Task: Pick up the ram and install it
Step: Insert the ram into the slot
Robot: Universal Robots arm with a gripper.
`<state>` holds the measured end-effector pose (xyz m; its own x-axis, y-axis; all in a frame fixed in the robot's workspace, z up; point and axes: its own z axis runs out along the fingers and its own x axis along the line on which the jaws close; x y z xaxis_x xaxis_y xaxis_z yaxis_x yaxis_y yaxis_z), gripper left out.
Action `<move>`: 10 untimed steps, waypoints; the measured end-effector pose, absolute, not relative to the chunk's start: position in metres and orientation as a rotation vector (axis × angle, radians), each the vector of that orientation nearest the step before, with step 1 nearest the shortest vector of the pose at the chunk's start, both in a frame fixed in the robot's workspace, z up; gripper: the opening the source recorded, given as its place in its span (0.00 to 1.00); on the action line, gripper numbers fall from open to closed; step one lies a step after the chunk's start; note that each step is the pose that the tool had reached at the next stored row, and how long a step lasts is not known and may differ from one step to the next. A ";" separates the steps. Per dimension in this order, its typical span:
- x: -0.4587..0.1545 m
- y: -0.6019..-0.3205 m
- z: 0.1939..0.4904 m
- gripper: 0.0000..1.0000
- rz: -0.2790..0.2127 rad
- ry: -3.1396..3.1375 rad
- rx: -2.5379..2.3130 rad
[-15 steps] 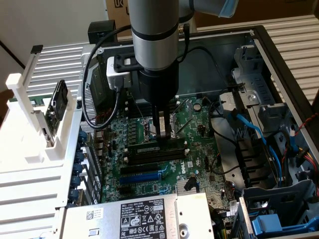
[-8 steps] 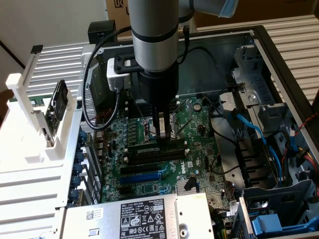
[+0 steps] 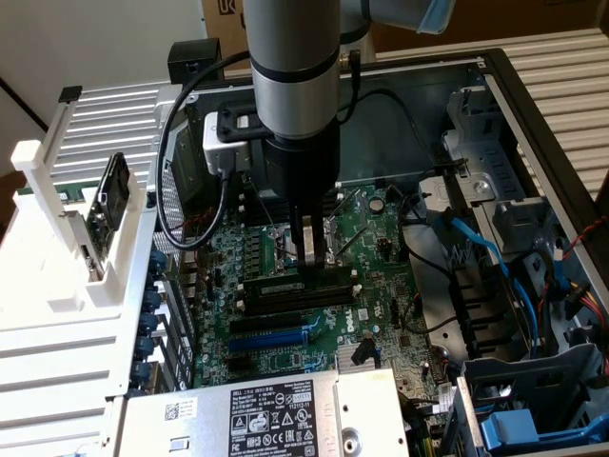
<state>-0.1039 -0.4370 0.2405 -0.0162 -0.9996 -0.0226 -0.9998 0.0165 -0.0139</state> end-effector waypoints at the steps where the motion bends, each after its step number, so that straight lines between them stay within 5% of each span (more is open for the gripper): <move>1: -0.104 -0.437 0.240 0.12 0.009 2.221 -2.185; 10: -0.104 -0.437 0.240 0.12 0.009 2.223 -2.184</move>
